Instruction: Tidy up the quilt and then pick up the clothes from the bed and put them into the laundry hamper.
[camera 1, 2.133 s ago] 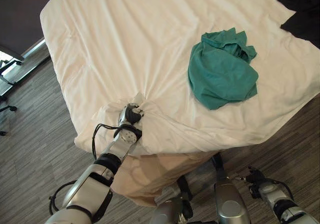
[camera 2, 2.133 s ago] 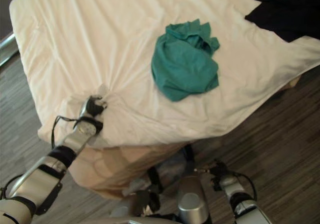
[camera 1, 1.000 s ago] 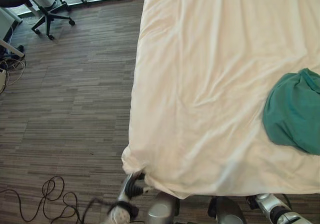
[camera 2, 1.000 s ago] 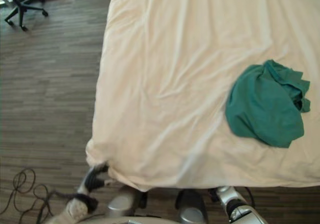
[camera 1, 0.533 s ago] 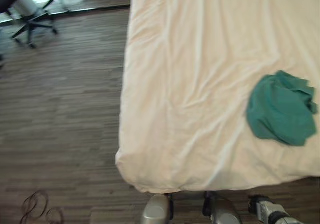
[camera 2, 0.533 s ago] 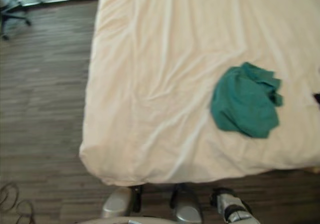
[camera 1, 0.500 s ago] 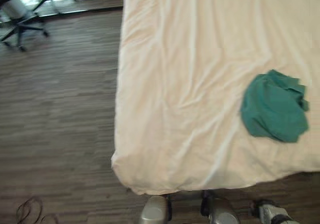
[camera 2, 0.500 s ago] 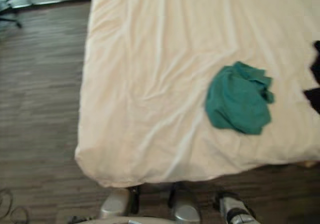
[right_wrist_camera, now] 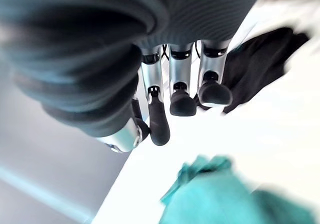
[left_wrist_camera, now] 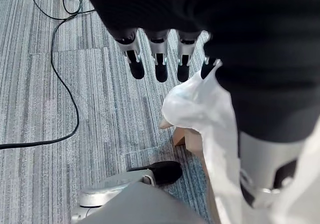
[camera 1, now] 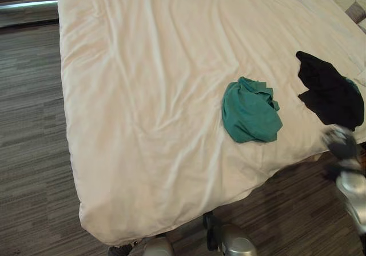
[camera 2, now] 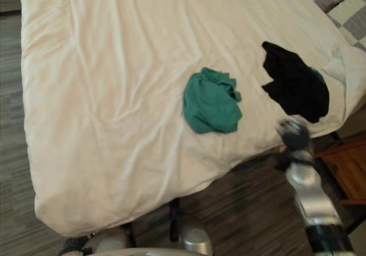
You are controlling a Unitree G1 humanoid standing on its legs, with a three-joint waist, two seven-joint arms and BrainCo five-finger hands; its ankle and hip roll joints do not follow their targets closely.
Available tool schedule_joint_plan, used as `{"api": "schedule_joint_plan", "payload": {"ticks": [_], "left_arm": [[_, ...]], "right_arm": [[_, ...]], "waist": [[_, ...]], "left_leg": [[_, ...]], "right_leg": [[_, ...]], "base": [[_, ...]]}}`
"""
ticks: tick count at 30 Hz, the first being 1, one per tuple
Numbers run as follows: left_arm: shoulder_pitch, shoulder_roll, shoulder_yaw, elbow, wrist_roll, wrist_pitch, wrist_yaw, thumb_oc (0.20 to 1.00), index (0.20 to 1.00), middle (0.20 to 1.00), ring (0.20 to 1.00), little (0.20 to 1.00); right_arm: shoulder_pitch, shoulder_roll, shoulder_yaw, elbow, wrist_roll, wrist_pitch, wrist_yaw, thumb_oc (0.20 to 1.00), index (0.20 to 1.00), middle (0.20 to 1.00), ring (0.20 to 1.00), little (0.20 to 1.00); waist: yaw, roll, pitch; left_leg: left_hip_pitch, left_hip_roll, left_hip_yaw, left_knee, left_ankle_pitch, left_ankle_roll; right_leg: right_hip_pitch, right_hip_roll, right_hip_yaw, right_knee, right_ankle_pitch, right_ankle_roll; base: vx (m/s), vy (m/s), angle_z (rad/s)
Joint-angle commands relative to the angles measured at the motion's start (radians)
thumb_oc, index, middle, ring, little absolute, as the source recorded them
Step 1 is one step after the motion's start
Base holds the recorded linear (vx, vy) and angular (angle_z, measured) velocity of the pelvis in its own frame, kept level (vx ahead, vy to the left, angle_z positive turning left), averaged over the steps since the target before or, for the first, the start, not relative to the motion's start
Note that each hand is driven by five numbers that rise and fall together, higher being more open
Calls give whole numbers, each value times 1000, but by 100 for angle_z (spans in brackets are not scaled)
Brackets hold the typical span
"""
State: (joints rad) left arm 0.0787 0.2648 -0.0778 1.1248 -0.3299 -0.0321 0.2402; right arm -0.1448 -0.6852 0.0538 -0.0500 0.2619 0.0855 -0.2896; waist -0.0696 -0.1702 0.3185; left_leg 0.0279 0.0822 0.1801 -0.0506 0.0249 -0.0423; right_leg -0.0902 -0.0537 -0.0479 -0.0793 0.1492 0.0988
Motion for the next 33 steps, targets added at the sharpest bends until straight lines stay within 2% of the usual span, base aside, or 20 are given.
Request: {"api": "schedule_joint_plan", "payload": {"ticks": [1,3,6,9,12,15,19,21,24,25,28,33], "left_arm": [[-40,24,-15,38,20,17,39,1000,1000,1000,1000,1000],[-58,30,-36,44,15,22,39,1000,1000,1000,1000,1000],[-67,35,-58,41,11,28,29,1000,1000,1000,1000,1000],[-75,38,-95,34,19,49,9,1000,1000,1000,1000,1000],[-77,38,-112,51,27,52,-2,1000,1000,1000,1000,1000],[-94,39,-131,61,8,31,-16,1000,1000,1000,1000,1000],[-108,38,-146,53,5,16,-30,1000,1000,1000,1000,1000],[-139,21,-180,35,16,0,-39,1000,1000,1000,1000,1000],[-149,9,-199,26,18,-11,-37,1000,1000,1000,1000,1000],[-143,4,-214,5,22,-10,-30,1000,1000,1000,1000,1000],[-134,4,-231,-22,12,-15,-24,1000,1000,1000,1000,1000],[-146,-5,-238,-68,-17,-47,-18,1000,1000,1000,1000,1000]], "right_arm": [[-217,-2,83,8,54,22,32,200,200,200,200,200],[-340,37,161,29,69,23,16,200,200,200,200,200],[-434,70,208,52,94,12,20,200,200,200,200,200],[-560,151,275,44,109,47,-9,200,200,200,200,200],[-605,204,321,39,131,45,-9,200,200,200,200,200],[-659,296,395,74,111,37,-12,200,200,200,200,200],[-688,346,434,116,99,40,-1,200,200,200,200,200],[-702,440,524,210,73,38,36,200,200,200,200,200],[-686,480,574,236,71,42,81,200,200,200,200,200],[-665,500,605,222,70,72,121,200,200,200,200,200],[-644,520,653,192,49,108,159,200,200,200,200,200],[-616,566,795,143,-70,190,277,200,200,200,200,200]], "waist": [[66,-22,40],[91,-24,57],[117,-16,77],[152,5,109],[170,12,126],[194,16,148],[205,21,162],[223,40,189],[228,49,201],[231,55,201],[233,61,201],[237,66,202]], "left_leg": [[-76,-4,-76,102,-92,47],[-94,-5,-84,104,-88,44],[-114,-7,-91,105,-84,41],[-151,-14,-106,105,-76,37],[-169,-17,-114,102,-69,35],[-195,-22,-121,97,-61,35],[-214,-25,-122,99,-56,34],[-243,-33,-126,98,-44,31],[-258,-36,-128,96,-37,30],[-271,-40,-132,92,-34,30],[-284,-46,-138,90,-31,30],[-353,-49,-136,107,-27,31]], "right_leg": [[54,-65,-6,20,-26,72],[51,-70,-24,17,-26,72],[43,-76,-46,14,-27,73],[22,-85,-69,17,-33,71],[11,-89,-81,19,-34,71],[-5,-94,-94,17,-33,73],[-14,-99,-103,18,-34,73],[-31,-103,-117,18,-35,70],[-41,-105,-124,18,-35,68],[-53,-108,-130,19,-34,69],[-70,-110,-134,23,-33,70],[-121,-115,-138,27,-30,68]], "base": [[-52,-48,-1],[-78,-53,7],[-100,-8,36],[-119,27,34],[-83,25,30],[-58,-8,13],[-53,4,10],[-95,55,12],[-68,42,6],[-44,35,12],[-33,38,13],[-68,24,2]]}}
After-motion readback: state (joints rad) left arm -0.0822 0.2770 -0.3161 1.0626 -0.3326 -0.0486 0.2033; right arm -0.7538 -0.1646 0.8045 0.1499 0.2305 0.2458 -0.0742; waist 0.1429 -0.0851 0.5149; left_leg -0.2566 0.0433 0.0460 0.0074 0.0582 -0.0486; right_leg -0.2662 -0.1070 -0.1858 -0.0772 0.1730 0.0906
